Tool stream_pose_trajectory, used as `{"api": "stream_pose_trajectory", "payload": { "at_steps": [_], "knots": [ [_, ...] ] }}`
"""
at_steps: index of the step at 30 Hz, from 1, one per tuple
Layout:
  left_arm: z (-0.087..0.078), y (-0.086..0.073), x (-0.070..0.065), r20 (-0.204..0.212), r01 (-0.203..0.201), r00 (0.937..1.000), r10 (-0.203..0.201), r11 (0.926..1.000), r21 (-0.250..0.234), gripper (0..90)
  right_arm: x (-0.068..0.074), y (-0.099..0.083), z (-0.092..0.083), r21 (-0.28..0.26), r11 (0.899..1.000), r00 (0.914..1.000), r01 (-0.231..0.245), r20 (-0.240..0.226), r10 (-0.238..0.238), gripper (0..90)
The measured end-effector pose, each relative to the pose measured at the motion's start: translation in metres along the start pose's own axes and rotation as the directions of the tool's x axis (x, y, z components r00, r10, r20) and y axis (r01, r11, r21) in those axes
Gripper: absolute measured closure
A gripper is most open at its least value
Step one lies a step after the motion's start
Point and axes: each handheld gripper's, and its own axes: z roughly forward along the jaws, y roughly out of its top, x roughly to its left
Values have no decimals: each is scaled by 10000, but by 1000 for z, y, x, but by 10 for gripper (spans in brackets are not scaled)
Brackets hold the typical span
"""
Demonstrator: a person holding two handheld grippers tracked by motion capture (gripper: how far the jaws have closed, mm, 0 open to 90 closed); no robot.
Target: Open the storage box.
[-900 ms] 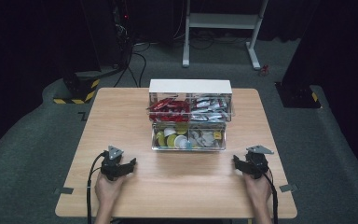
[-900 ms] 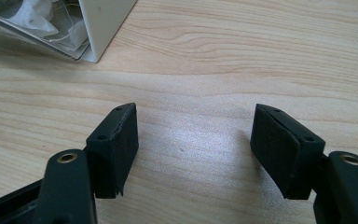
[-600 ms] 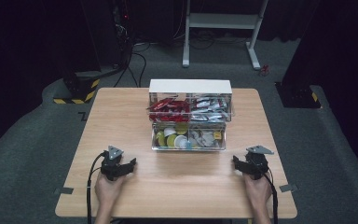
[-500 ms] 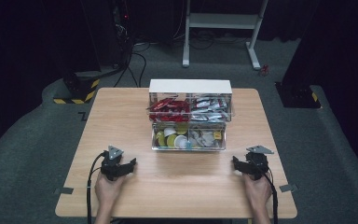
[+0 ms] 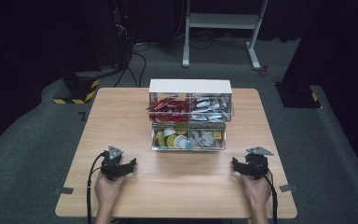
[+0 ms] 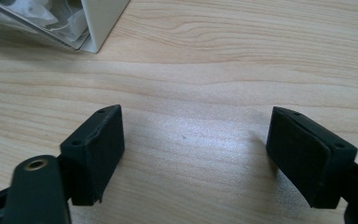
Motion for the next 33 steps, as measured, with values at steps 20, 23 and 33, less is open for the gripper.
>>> {"api": "stream_pose_trajectory", "payload": {
  "at_steps": [20,23,33],
  "knots": [
    [0,0,0,4,37,10000,-37,10000,22,301,8,-7,-25,-625,9979,9994,173,-297,-192,353],
    [0,0,0,1,34,10000,-34,10000,22,300,9,-6,-29,-749,9971,9986,132,-506,-170,356],
    [0,0,0,-41,49,10000,-49,10000,32,294,14,-5,-32,-952,9953,9974,157,-684,-223,385]
  ]
}}
